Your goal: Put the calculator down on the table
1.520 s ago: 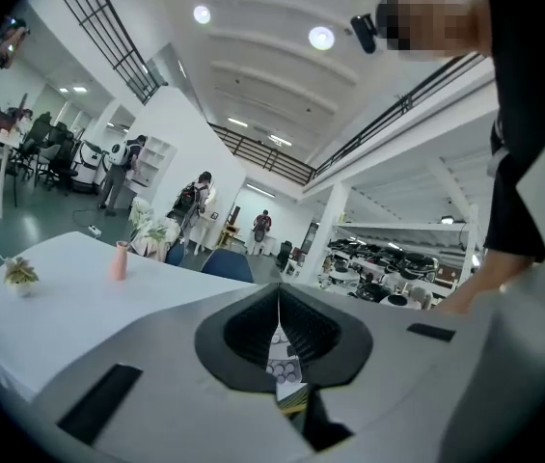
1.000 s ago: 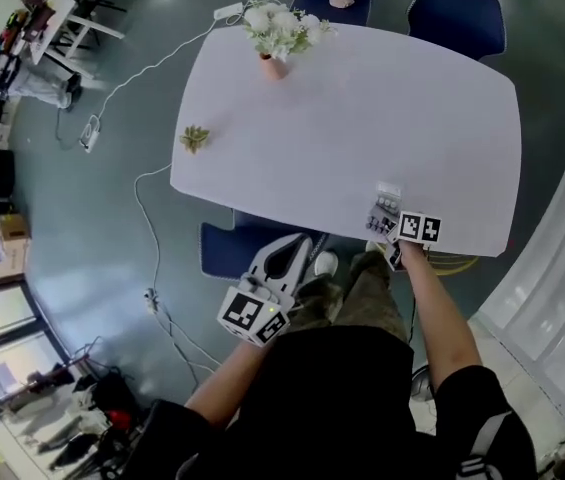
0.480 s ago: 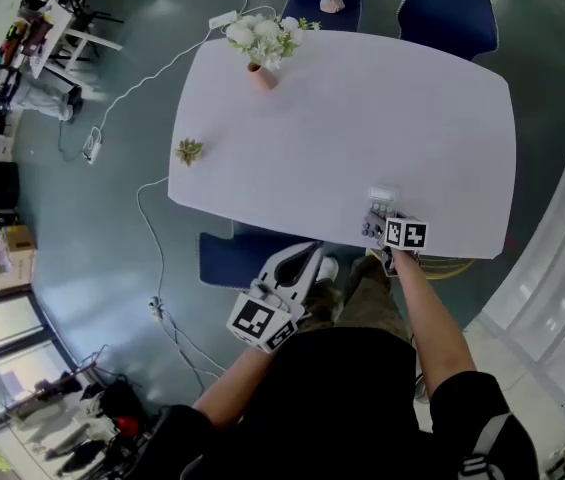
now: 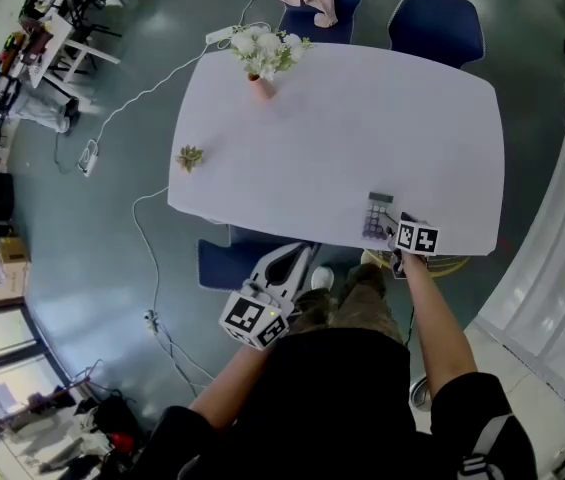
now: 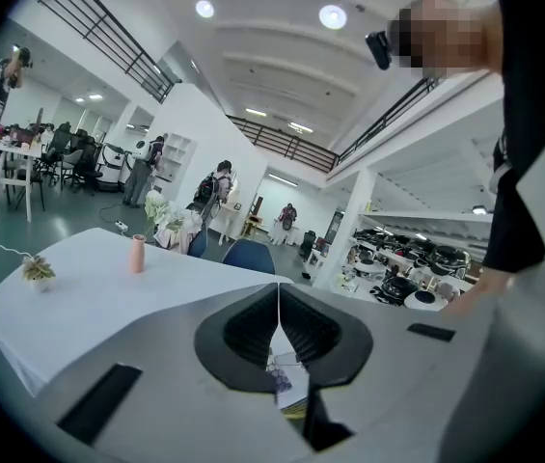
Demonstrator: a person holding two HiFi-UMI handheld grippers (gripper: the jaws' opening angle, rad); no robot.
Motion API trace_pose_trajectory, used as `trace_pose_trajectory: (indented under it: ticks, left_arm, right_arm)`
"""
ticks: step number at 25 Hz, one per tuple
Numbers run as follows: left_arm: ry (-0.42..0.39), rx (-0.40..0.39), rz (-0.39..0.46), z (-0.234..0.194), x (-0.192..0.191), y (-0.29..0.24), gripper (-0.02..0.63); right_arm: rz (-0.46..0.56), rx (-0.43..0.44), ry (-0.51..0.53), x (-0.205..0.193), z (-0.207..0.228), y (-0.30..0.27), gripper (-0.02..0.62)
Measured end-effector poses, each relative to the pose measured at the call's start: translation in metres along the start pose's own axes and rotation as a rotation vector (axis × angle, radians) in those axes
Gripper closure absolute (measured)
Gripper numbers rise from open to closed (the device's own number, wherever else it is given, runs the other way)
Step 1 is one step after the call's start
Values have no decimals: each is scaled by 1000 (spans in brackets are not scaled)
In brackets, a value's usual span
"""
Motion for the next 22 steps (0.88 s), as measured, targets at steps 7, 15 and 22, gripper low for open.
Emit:
trace_pose_trajectory:
  ticks: [7, 15, 22]
  left_arm:
    - [-29, -69, 58, 7, 20, 12, 600]
    - [-79, -175, 97, 19, 33, 22, 600]
    - [-105, -238, 118, 23, 35, 26, 600]
  right_arm:
    - [219, 121, -10, 29, -39, 102, 340]
    - [486, 46, 263, 34, -121, 234, 597]
    - [659, -37, 305, 26, -162, 294, 597]
Point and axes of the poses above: the fingertips, and each gripper's own axes: y backward along the fingers, z to its right, x out of its top, the point moved 5 cm from there along y, backward along the fingers, and after that the axes turned 4 degrees about -x, right-handed, at the moved point
